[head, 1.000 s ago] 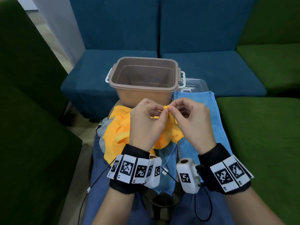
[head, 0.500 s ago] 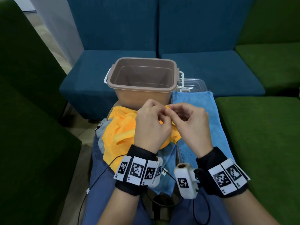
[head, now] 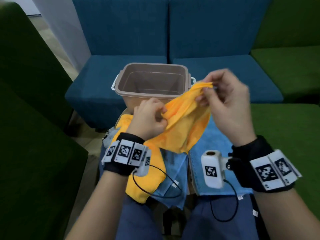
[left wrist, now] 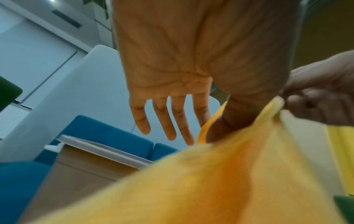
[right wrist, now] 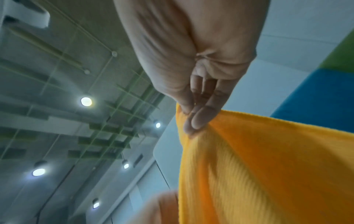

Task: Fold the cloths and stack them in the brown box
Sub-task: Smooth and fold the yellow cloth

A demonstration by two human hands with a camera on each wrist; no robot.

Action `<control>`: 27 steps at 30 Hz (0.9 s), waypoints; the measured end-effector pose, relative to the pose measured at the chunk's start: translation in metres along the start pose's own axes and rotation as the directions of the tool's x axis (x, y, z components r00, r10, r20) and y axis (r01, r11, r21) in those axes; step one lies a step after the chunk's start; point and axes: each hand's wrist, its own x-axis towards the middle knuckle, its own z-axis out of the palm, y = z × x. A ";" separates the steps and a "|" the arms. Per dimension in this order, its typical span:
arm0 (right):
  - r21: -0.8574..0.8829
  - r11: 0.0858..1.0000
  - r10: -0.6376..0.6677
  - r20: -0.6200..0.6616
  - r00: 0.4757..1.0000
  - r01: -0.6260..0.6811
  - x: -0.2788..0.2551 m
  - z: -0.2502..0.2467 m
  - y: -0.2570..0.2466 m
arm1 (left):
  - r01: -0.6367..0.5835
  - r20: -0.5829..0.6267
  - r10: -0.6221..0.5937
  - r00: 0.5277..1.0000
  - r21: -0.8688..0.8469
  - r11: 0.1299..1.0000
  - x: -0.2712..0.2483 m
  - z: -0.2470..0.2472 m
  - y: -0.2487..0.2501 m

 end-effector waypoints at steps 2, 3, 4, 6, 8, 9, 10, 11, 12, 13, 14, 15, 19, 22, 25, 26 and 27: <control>-0.037 0.997 -0.075 -0.058 0.996 0.073 0.010 -0.009 -0.005 | 0.023 0.036 -0.024 0.999 0.023 0.999 0.004 -0.009 -0.012; -0.080 0.993 -0.094 -0.069 0.993 0.089 0.013 -0.012 -0.005 | 0.020 0.040 -0.021 0.999 0.009 1.000 0.005 -0.013 -0.015; -0.125 0.988 -0.103 -0.073 0.992 0.093 0.016 -0.014 -0.004 | 0.009 0.023 -0.009 1.000 -0.011 1.000 0.005 -0.017 -0.017; -0.180 0.979 -0.110 -0.089 0.990 0.092 0.021 -0.018 -0.002 | -0.028 -0.087 0.021 0.996 -0.080 0.996 0.003 -0.026 -0.012; -0.187 0.976 -0.134 -0.137 0.982 0.107 0.028 -0.022 -0.003 | -0.099 -0.265 0.053 0.963 -0.166 0.981 0.003 -0.040 -0.001; -0.181 0.976 -0.150 -0.168 0.974 0.119 0.031 -0.023 -0.005 | -0.141 -0.349 0.063 0.935 -0.205 0.969 0.004 -0.048 0.007; -0.171 0.976 -0.164 -0.193 0.967 0.131 0.034 -0.025 -0.008 | -0.186 -0.424 0.072 0.903 -0.235 0.954 0.005 -0.057 0.015; -0.163 0.977 -0.171 -0.200 0.965 0.139 0.037 -0.026 -0.010 | -0.227 -0.486 0.082 0.870 -0.248 0.942 0.005 -0.065 0.023; -0.164 0.977 -0.166 -0.185 0.969 0.136 0.040 -0.026 -0.011 | -0.265 -0.539 0.095 0.837 -0.247 0.932 0.006 -0.073 0.031; -0.174 0.977 -0.155 -0.158 0.975 0.127 0.042 -0.026 -0.010 | -0.307 -0.585 0.113 0.803 -0.243 0.920 0.006 -0.082 0.040; -0.185 0.976 -0.145 -0.142 0.979 0.118 0.045 -0.026 -0.010 | -0.355 -0.620 0.139 0.772 -0.240 0.903 0.006 -0.088 0.047; -0.185 0.976 -0.146 -0.151 0.978 0.117 0.046 -0.026 -0.011 | -0.403 -0.638 0.171 0.751 -0.237 0.884 0.006 -0.093 0.054; -0.133 0.968 -0.237 -0.230 0.944 0.211 0.047 -0.021 -0.018 | -0.480 -0.680 0.234 0.694 -0.196 0.855 0.011 -0.099 0.062; -0.185 0.946 -0.309 -0.259 0.915 0.267 0.046 -0.019 -0.020 | -0.503 -0.712 0.229 0.664 -0.199 0.841 0.014 -0.099 0.059; -0.265 0.922 -0.361 -0.331 0.872 0.281 0.048 -0.020 -0.021 | -0.534 -0.705 0.257 0.661 -0.201 0.821 0.011 -0.095 0.061; -0.282 0.914 -0.381 -0.347 0.857 0.292 0.049 -0.019 -0.022 | -0.546 -0.711 0.261 0.653 -0.203 0.813 0.011 -0.093 0.063; -0.291 0.905 -0.405 -0.361 0.840 0.311 0.049 -0.019 -0.023 | -0.557 -0.721 0.263 0.641 -0.202 0.805 0.011 -0.092 0.065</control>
